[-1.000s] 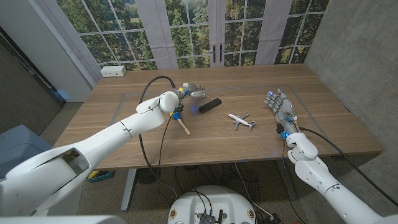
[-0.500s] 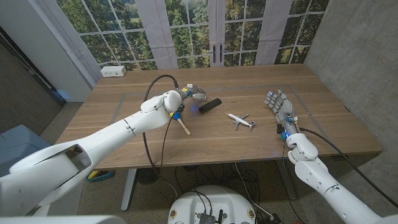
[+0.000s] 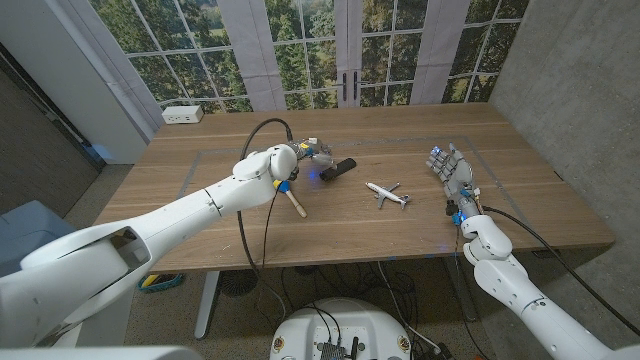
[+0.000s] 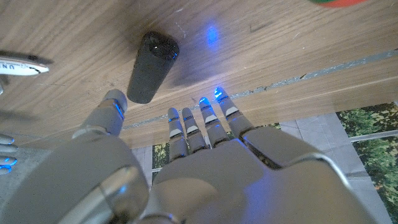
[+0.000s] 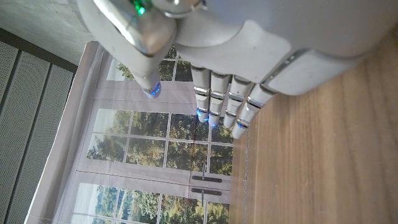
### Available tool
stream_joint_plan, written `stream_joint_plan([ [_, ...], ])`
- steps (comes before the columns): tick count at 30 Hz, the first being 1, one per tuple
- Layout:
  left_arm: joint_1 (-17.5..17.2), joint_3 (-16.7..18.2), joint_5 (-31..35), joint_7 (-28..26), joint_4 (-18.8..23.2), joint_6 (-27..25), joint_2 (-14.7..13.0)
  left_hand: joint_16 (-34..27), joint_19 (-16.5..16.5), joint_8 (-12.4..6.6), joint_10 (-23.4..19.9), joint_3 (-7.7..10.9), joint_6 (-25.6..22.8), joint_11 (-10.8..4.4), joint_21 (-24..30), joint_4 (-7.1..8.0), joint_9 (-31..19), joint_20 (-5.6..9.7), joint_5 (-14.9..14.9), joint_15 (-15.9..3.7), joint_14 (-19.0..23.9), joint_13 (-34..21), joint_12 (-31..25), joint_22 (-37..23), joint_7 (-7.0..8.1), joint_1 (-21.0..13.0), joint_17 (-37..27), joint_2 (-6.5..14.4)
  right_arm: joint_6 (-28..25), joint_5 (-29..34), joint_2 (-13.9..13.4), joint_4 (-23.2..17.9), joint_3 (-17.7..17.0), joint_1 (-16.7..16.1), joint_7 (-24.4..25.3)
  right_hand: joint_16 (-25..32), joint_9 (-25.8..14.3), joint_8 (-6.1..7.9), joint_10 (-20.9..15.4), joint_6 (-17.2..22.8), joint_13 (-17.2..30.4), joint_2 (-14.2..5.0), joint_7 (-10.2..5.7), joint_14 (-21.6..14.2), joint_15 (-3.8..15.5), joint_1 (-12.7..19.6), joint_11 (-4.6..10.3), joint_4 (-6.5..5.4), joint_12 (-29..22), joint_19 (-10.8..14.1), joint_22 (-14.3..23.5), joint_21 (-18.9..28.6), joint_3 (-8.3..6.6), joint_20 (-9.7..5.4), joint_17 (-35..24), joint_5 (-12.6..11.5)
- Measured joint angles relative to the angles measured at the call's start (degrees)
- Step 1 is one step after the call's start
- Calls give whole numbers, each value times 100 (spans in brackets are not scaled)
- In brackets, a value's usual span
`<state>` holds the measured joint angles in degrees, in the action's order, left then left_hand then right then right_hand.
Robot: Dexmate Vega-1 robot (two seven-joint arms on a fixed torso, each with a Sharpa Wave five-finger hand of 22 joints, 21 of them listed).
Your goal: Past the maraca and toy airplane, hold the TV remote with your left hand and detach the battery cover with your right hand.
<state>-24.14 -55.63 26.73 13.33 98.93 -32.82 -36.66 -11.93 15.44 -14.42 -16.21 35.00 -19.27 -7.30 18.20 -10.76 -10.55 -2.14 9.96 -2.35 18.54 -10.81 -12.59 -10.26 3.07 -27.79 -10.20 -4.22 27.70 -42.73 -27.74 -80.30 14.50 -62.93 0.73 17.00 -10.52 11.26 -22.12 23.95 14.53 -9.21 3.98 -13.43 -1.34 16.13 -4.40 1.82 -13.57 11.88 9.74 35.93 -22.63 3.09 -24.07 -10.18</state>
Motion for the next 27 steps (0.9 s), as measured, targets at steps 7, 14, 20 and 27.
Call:
stream_joint_plan([
  [7, 92, -159, 58, 52, -24, -2, 72, 0, 166, 0, -47, -57, -61, 14, 24, 9, 0, 6, -22, -10, 135, -11, 0, 0, 0, -119, -9, -75, 37, -13, 1, 0, -5, -10, -2, 0, 0, 0, 0, 0, 26, -30, 0, 0, 0, -29, 0, -25, 0, -2, 0, -44, 24, -2, 0, 0],
  [14, 161, -316, 627, 454, -26, -390, 149, -49, 353, 0, -98, -140, -38, 4, 68, 46, 1, -10, -22, -1, 266, -29, 0, 0, -22, -165, -8, -120, 57, -29, 1, -12, -44, -82, -3, 46, 0, 0, 1, 24, 34, -29, -24, -31, 32, -30, 0, -25, 1, -2, 0, -77, 24, -2, 1, 0],
  [20, 215, -499, 947, 611, -21, -634, 237, -49, 384, 24, -99, -174, -38, 4, 68, 79, 1, -41, -22, -31, 298, -28, 0, 0, -22, -165, -8, -120, 79, -48, 0, -15, -60, -110, -13, 46, 0, 0, 1, 62, 54, 31, -1, -31, 32, -90, 0, -24, 1, 61, 0, -120, 24, -23, -26, 0],
  [27, 244, -638, 1158, 699, -36, -755, 322, -73, 499, 24, -241, -211, -109, -16, 89, 69, -16, -9, -22, -12, 406, -28, 0, 0, -93, -204, -32, -81, 103, -63, 0, -16, -69, -129, -18, 46, 0, 0, -41, 62, 75, 31, -1, -31, 32, -90, 0, -24, -22, 60, 0, -142, 24, -23, -25, 0],
])
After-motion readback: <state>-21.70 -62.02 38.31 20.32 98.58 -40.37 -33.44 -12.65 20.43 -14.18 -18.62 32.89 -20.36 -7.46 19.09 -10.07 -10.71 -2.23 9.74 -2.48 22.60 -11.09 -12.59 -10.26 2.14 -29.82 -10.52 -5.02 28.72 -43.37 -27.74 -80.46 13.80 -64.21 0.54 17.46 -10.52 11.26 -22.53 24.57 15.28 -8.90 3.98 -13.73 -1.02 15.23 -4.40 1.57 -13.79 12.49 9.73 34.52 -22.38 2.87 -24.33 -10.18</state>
